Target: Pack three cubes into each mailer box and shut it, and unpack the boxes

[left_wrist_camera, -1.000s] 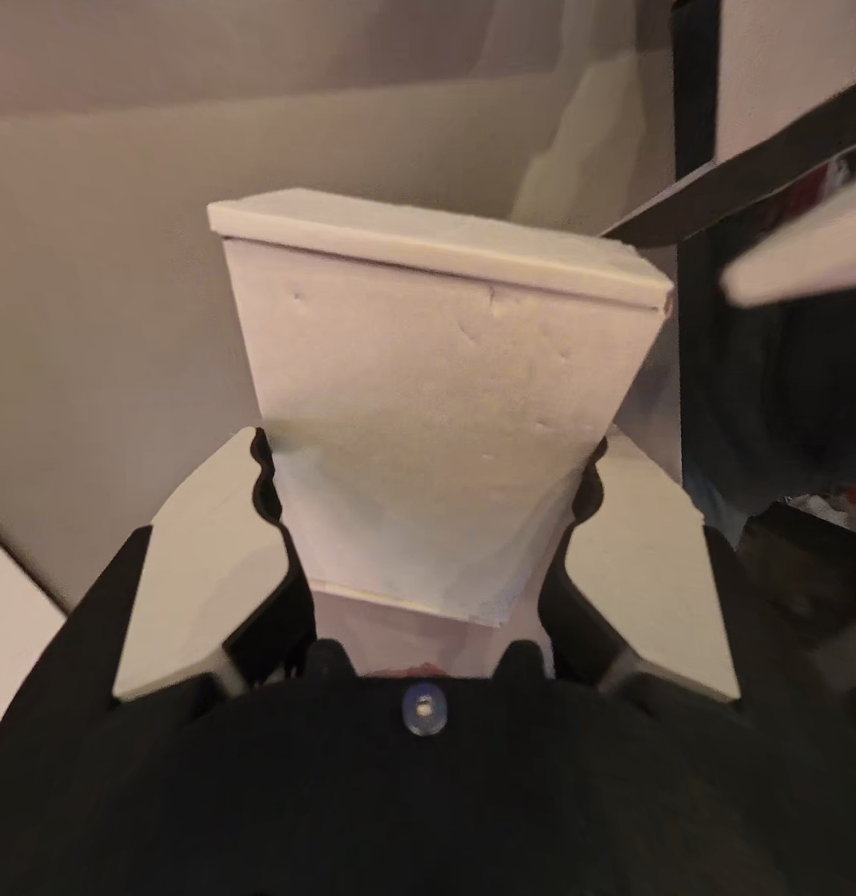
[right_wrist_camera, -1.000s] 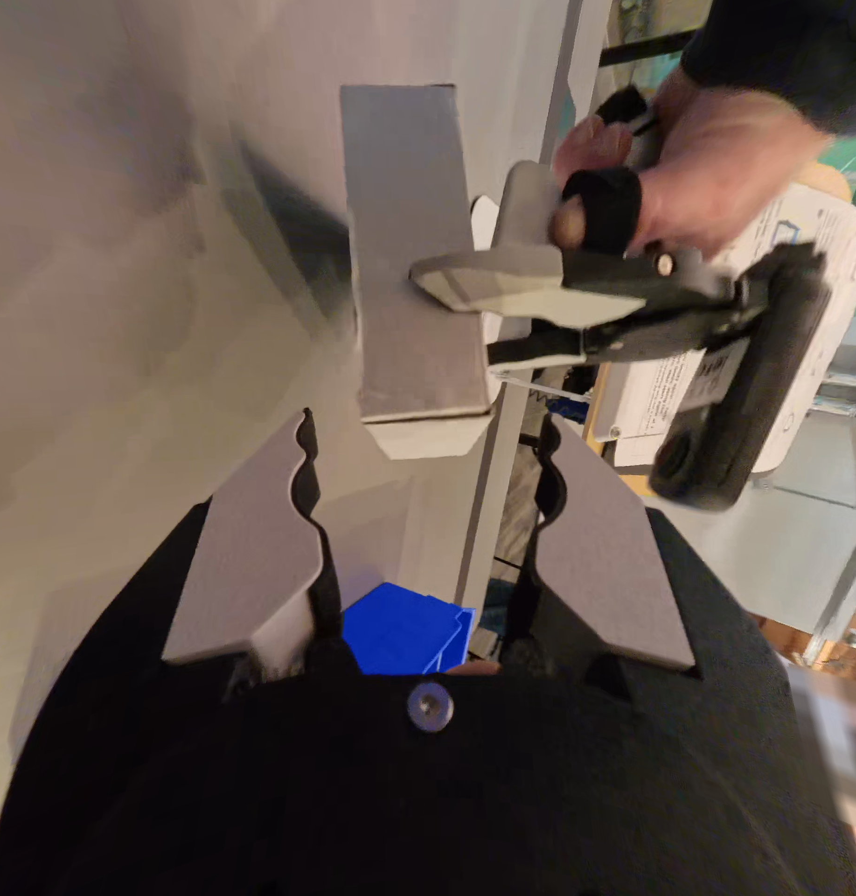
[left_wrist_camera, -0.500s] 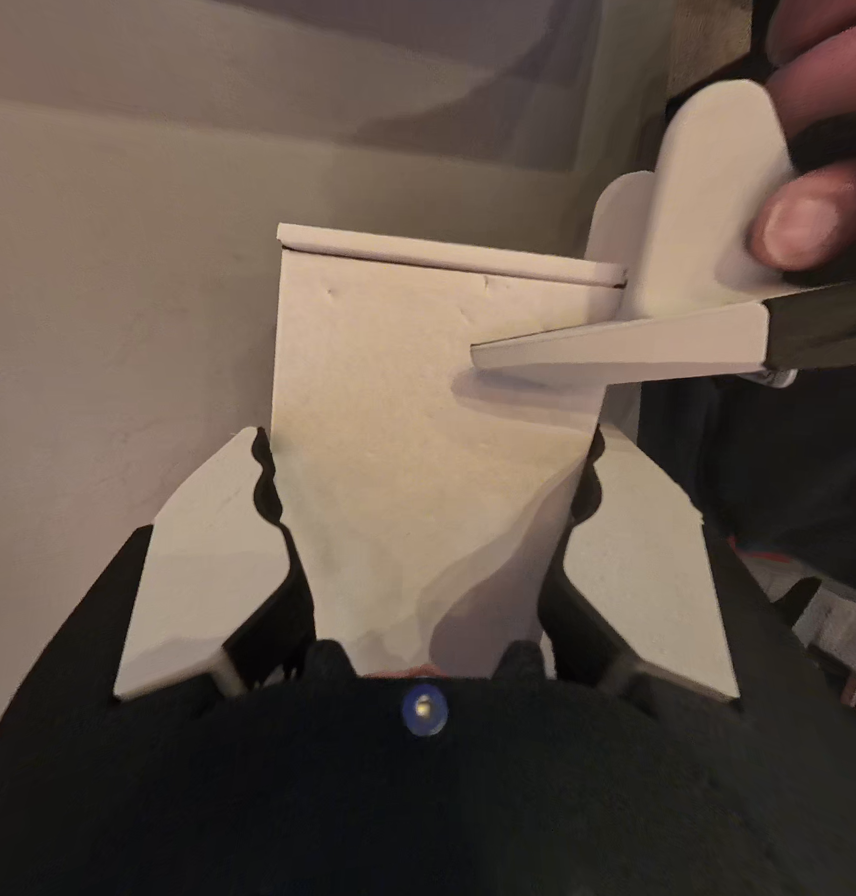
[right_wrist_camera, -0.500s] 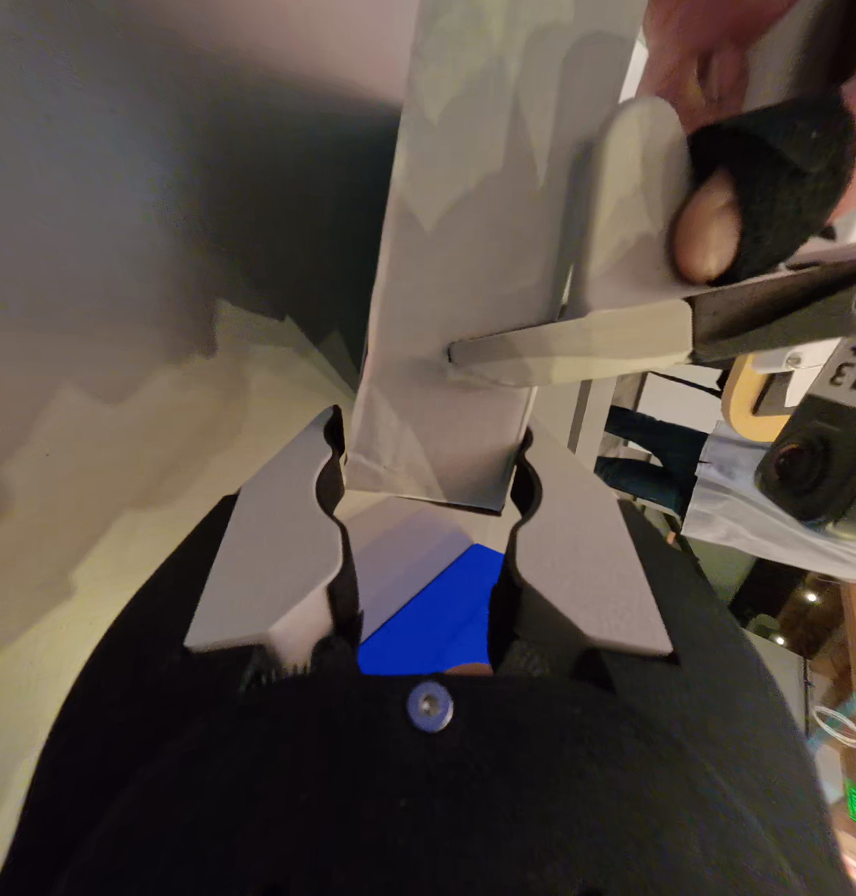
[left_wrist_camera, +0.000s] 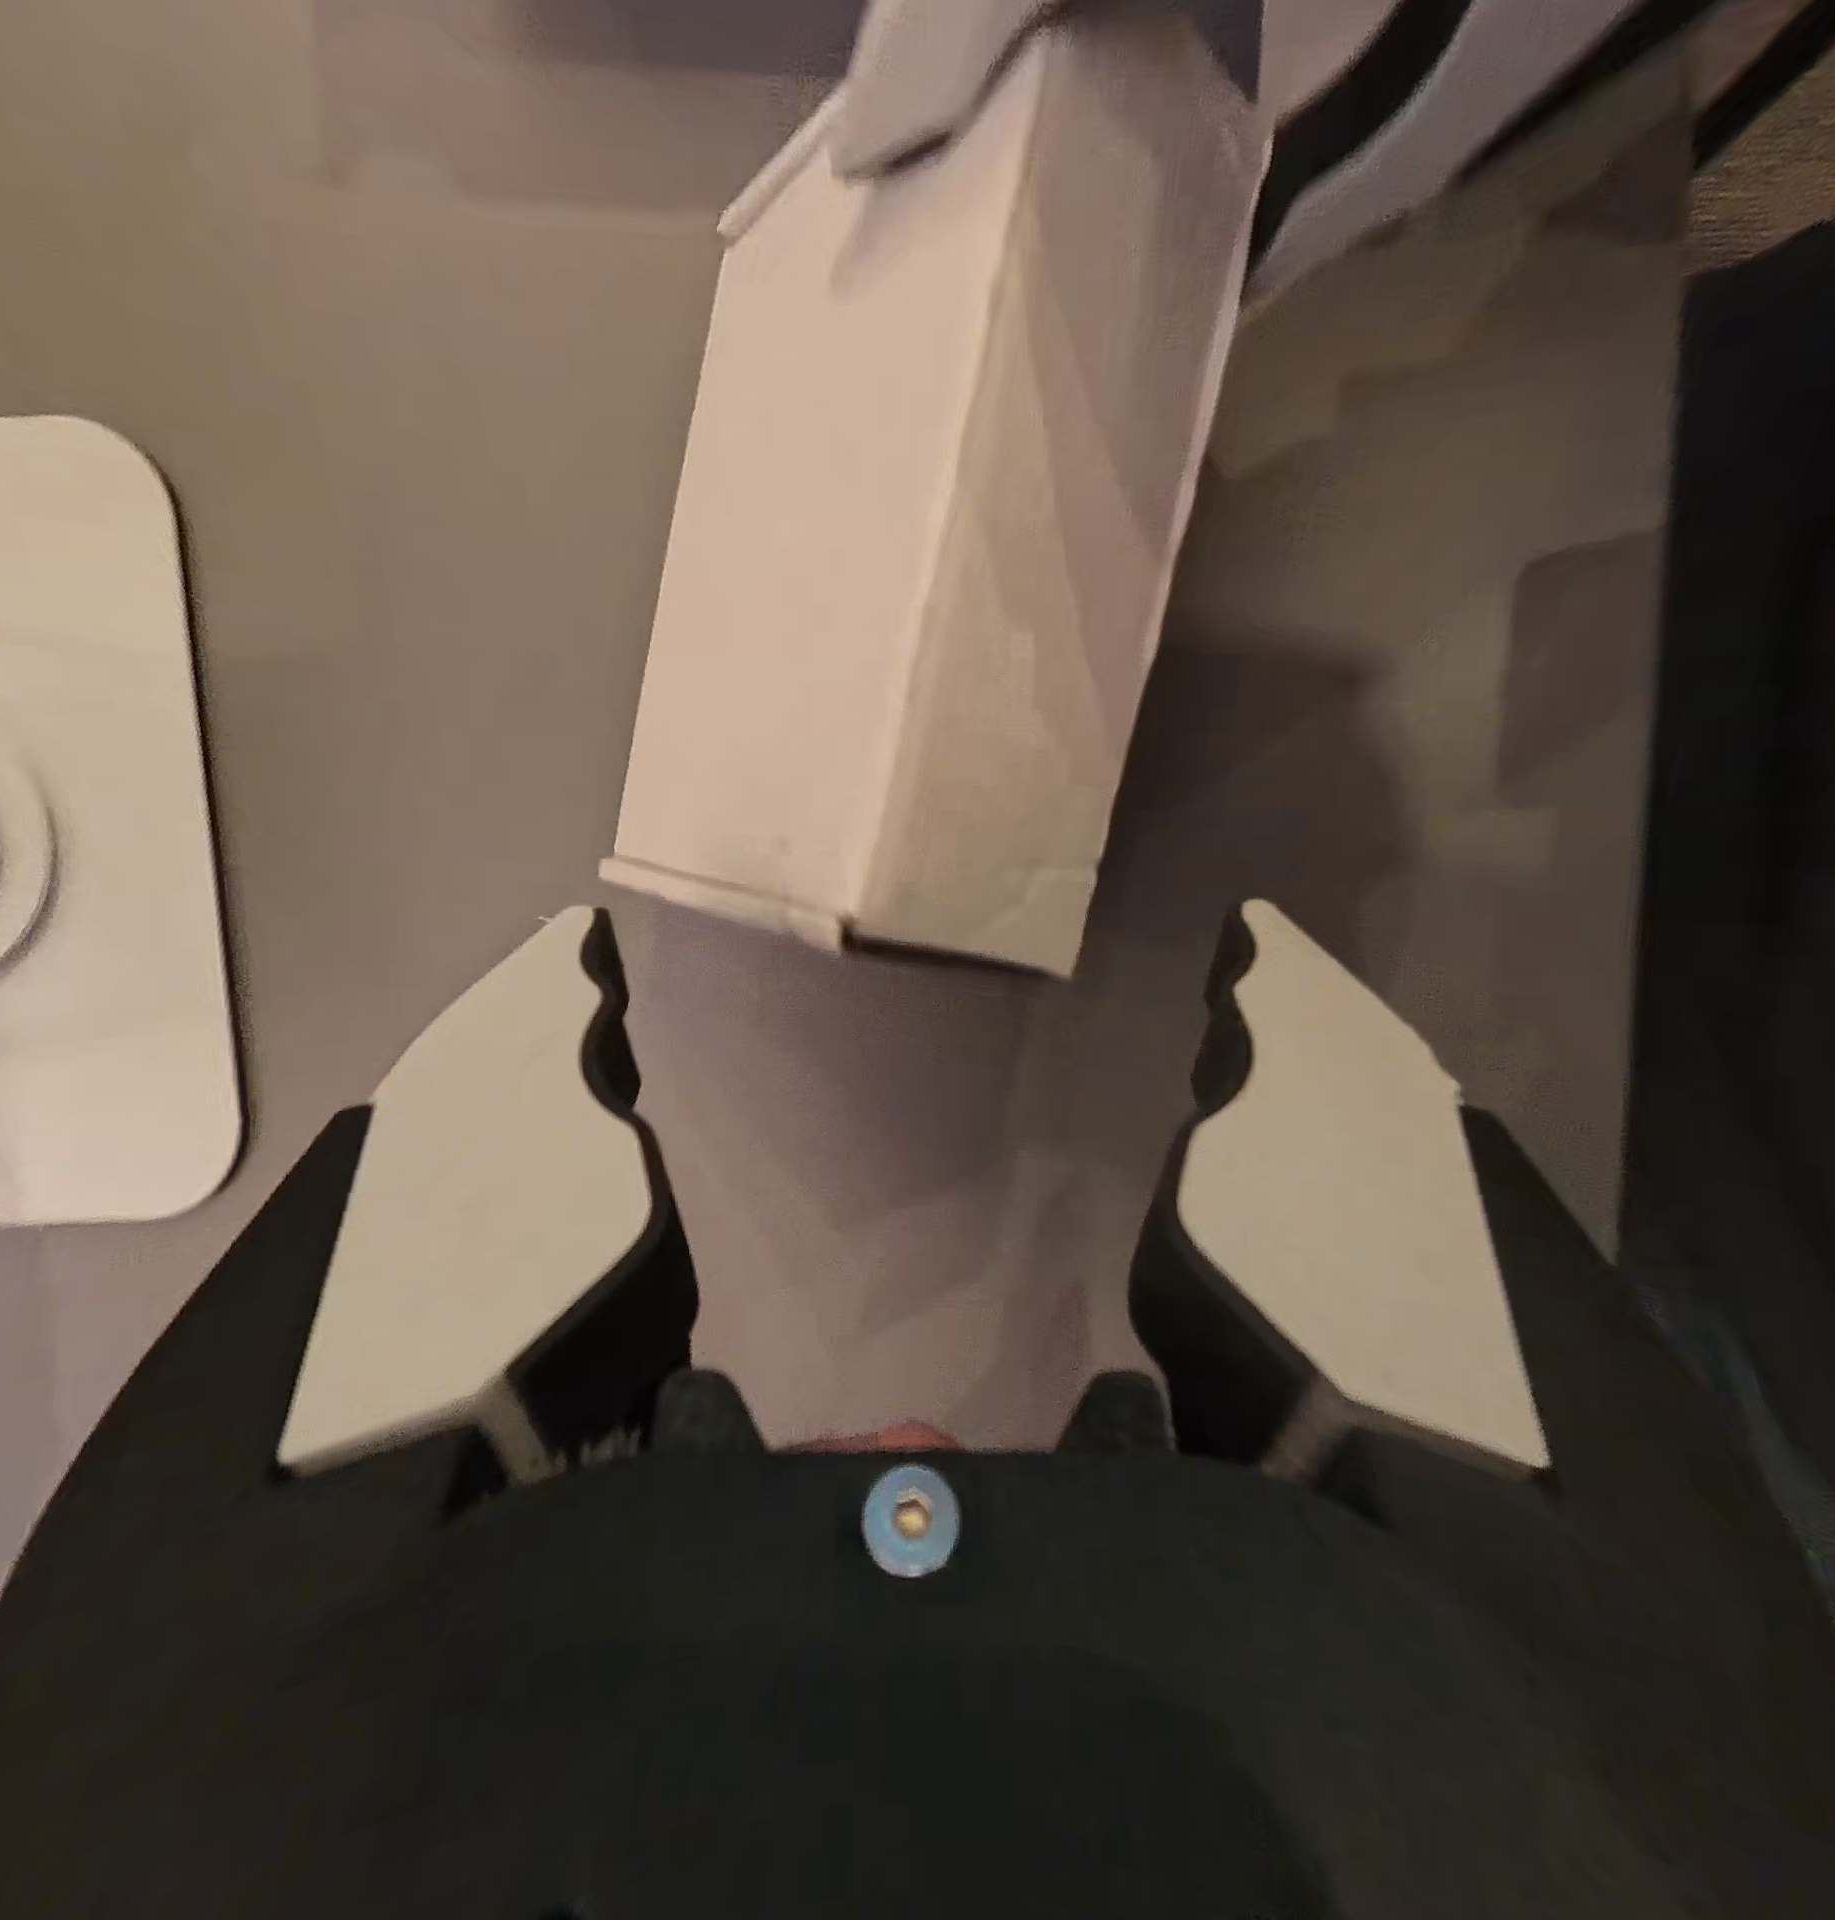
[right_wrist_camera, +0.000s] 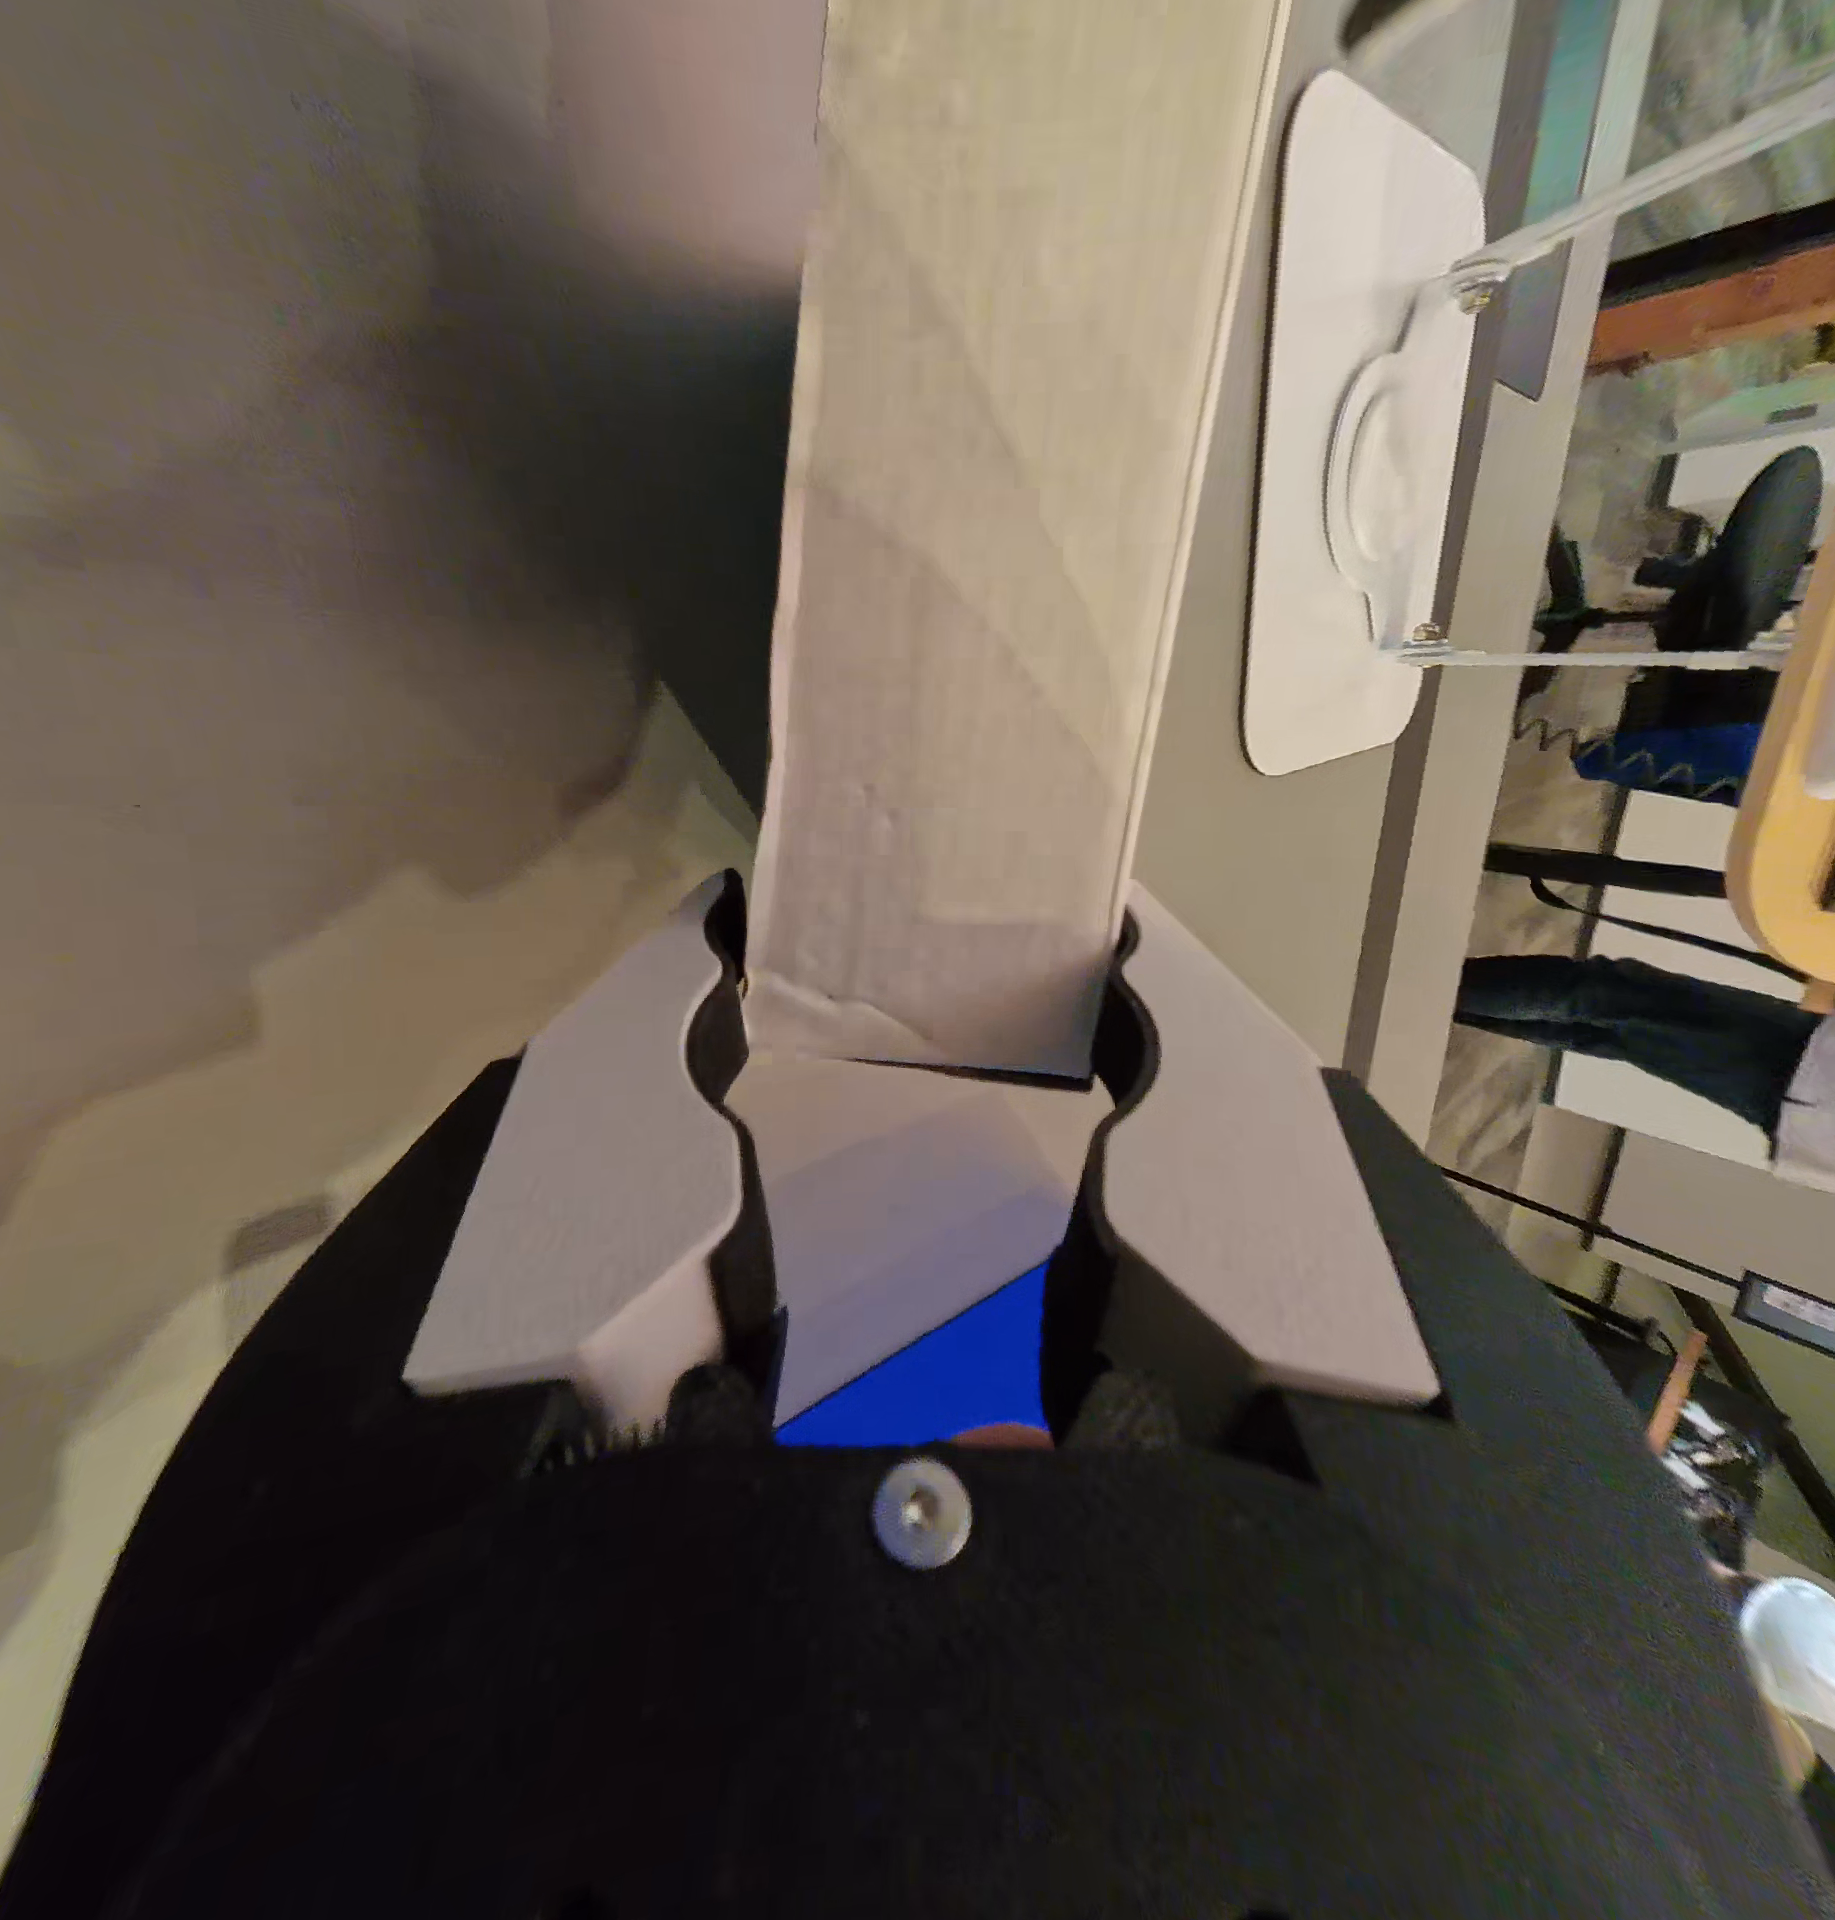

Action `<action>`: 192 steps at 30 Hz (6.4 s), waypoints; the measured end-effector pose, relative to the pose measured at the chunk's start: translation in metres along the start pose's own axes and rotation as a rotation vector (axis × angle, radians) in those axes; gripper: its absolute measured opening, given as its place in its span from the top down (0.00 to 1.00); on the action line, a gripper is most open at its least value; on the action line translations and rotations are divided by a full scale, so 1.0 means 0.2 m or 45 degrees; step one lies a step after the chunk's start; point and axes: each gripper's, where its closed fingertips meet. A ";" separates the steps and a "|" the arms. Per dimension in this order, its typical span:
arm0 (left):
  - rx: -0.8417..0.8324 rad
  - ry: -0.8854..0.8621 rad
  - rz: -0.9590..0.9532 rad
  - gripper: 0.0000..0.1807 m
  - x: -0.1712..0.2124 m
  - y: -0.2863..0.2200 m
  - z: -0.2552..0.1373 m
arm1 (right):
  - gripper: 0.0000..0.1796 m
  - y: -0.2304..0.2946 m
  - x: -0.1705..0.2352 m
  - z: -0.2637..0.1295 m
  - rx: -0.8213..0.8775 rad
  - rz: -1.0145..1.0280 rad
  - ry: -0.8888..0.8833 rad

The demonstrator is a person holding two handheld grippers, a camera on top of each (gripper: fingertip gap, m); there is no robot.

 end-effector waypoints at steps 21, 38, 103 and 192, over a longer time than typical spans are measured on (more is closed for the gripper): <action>-0.709 -0.043 0.291 0.63 0.02 0.00 0.14 | 0.58 0.00 -0.05 -0.06 0.034 -0.066 0.042; -0.732 -0.056 0.281 0.64 0.02 -0.05 0.13 | 0.68 0.04 -0.11 -0.13 -0.396 0.218 -0.187; -0.948 0.117 0.698 0.73 0.12 -0.34 0.13 | 0.97 -0.44 -0.02 0.24 -0.464 1.007 -0.246; -0.017 -0.716 -0.861 0.96 0.07 -0.11 0.17 | 0.76 0.17 -0.45 -0.16 -0.645 0.339 -0.327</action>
Point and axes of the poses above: each gripper's, where its closed fingertips meet, z out along the fingers, x out of its underside, y = z × x across the jaws, and after that the axes turned 2 degrees about z, right-handed
